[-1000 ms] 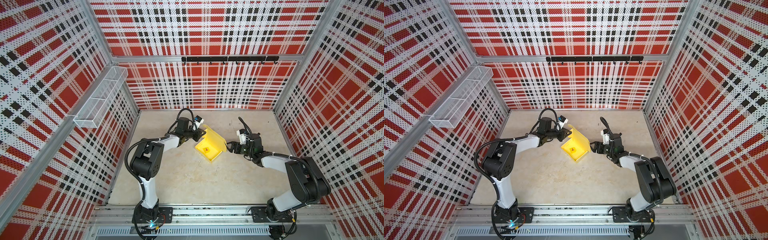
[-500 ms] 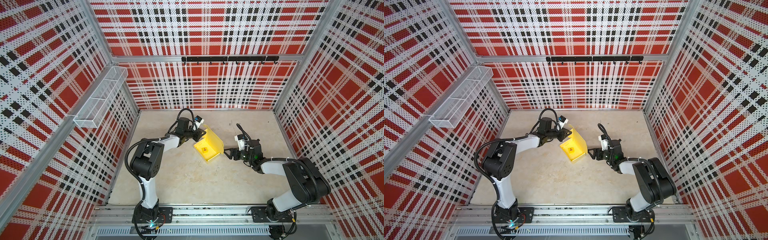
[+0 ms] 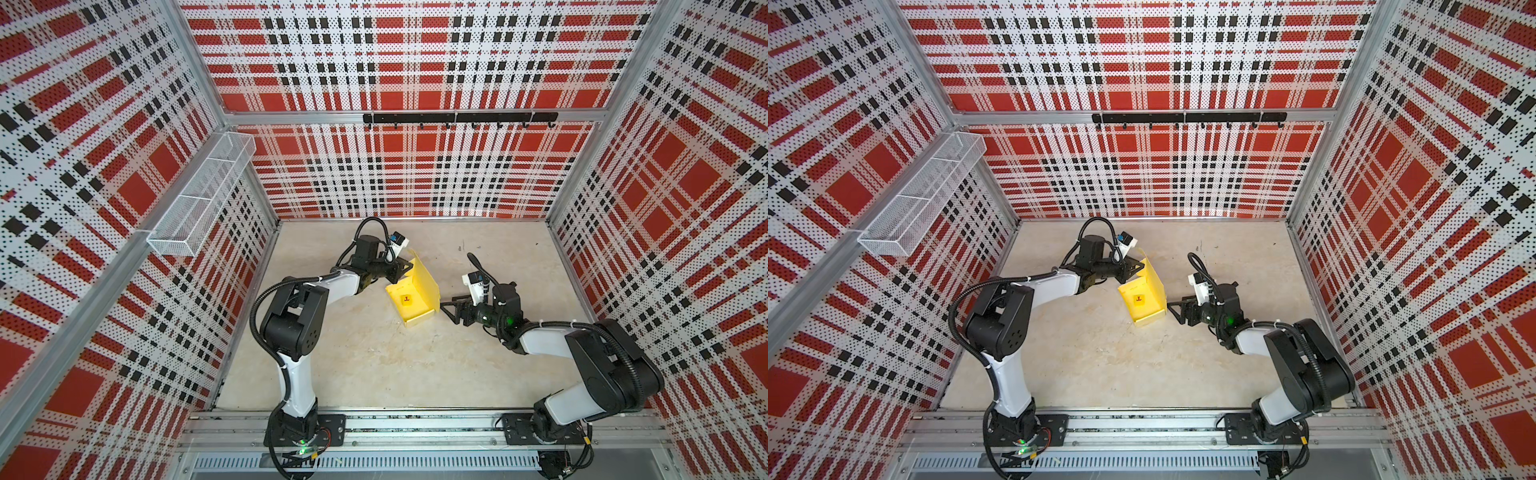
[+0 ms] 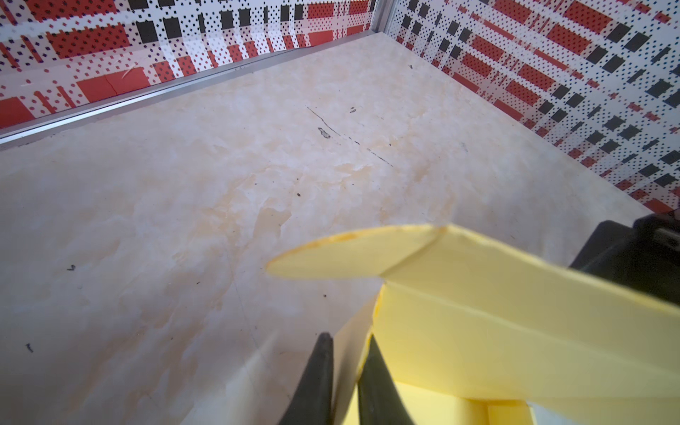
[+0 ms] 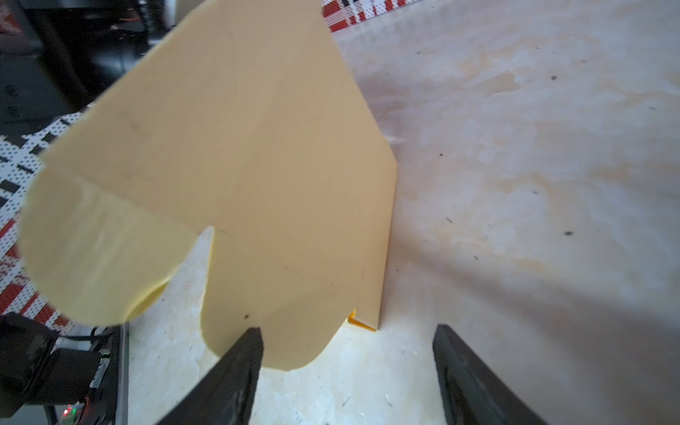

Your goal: Fold the paper box

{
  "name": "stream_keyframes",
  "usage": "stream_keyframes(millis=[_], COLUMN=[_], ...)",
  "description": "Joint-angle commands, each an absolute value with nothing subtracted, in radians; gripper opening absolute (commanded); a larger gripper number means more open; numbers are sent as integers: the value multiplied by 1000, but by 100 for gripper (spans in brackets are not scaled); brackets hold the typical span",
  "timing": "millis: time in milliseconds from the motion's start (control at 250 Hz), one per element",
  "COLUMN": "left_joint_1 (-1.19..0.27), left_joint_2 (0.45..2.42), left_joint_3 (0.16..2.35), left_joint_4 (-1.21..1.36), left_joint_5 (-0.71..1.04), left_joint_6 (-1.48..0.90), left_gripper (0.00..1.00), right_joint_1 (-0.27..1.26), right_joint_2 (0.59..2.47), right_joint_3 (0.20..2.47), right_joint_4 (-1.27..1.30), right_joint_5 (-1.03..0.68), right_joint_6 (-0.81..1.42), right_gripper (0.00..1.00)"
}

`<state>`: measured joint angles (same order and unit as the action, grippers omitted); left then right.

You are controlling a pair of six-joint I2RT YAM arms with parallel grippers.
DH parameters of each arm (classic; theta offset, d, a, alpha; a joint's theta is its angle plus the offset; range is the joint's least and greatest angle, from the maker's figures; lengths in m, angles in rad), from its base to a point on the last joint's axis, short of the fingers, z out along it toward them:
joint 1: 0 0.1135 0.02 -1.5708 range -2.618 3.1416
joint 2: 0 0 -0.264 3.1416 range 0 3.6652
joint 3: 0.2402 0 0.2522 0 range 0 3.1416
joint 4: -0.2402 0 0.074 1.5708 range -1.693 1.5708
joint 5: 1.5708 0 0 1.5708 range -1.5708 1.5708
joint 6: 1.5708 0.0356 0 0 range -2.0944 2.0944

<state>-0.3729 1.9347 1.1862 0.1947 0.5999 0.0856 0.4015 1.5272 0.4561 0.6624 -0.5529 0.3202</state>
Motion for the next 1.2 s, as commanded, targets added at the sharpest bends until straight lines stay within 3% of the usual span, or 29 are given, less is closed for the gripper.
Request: stream_keyframes(millis=[0, 876, 1196], left_joint_1=[-383, -389, -390], left_joint_2=[1893, 1890, 1884], left_joint_3=[1171, 1157, 1150], left_joint_4=[212, 212, 213], left_joint_5=[597, 593, 595], left_joint_6=[78, 84, 87], left_gripper=[17, 17, 17], right_joint_1=[446, 540, 538], right_joint_2=[1550, 1647, 1513], right_joint_3=[446, 514, 426], right_joint_4=[804, 856, 782], right_joint_5=[-559, -499, -436], right_joint_6=[229, 114, 98], right_gripper=[76, 73, 72])
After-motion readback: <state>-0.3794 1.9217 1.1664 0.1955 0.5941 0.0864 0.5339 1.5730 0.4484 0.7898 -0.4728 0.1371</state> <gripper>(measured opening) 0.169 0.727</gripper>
